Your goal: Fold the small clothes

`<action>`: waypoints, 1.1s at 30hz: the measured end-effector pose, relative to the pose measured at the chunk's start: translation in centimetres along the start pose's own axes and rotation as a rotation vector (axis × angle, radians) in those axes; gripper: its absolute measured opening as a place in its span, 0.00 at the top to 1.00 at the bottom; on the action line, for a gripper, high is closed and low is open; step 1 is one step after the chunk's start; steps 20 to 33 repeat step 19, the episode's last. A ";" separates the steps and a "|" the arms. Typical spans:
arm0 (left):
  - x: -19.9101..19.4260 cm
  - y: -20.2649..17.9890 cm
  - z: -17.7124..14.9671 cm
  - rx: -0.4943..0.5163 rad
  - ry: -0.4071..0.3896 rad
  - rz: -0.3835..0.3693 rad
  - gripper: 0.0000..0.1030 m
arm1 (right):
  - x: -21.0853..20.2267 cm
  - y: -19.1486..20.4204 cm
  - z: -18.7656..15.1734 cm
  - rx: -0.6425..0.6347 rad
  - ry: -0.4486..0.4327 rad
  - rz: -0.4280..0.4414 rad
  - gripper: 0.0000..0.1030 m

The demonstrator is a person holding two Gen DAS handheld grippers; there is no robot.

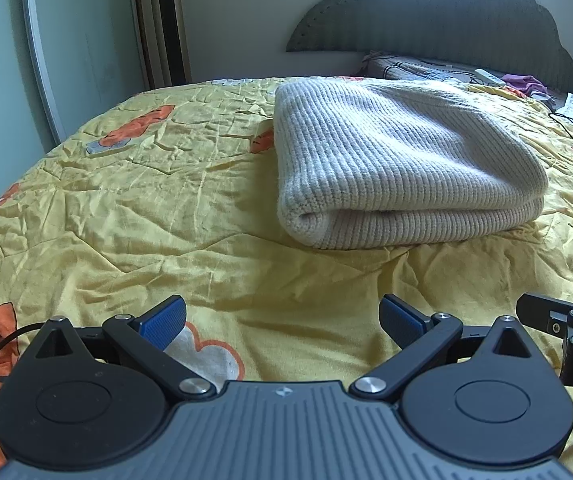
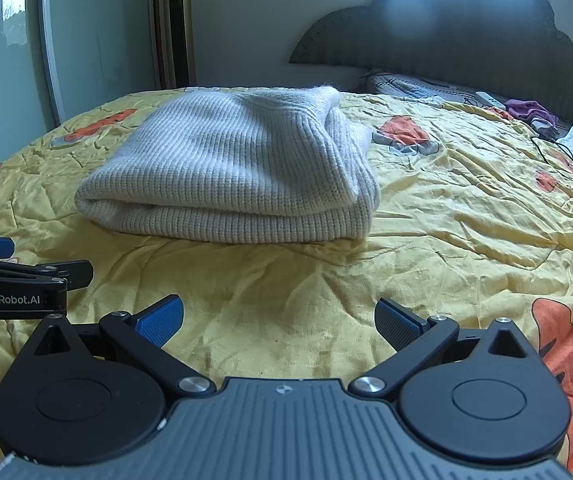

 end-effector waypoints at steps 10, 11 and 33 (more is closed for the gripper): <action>0.0 0.2 0.1 -0.011 0.008 -0.008 0.00 | 0.1 0.2 0.1 0.000 0.002 0.014 0.00; 0.0 0.2 0.1 -0.011 0.009 -0.009 0.00 | 0.1 0.2 0.1 0.000 0.001 0.016 0.00; -0.3 -0.3 0.1 0.012 -0.015 -0.014 0.00 | 0.3 0.2 0.1 0.013 0.008 0.035 0.00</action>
Point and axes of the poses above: each gripper's, at about its wrist camera, not at the fingertips, and x roughly the way its jaws point, y to its left, z to its top, the point moved 3 cm from there along x, roughly the way its jaws point, and after that the axes turned 4 degrees about -x, right-handed, at the moved point
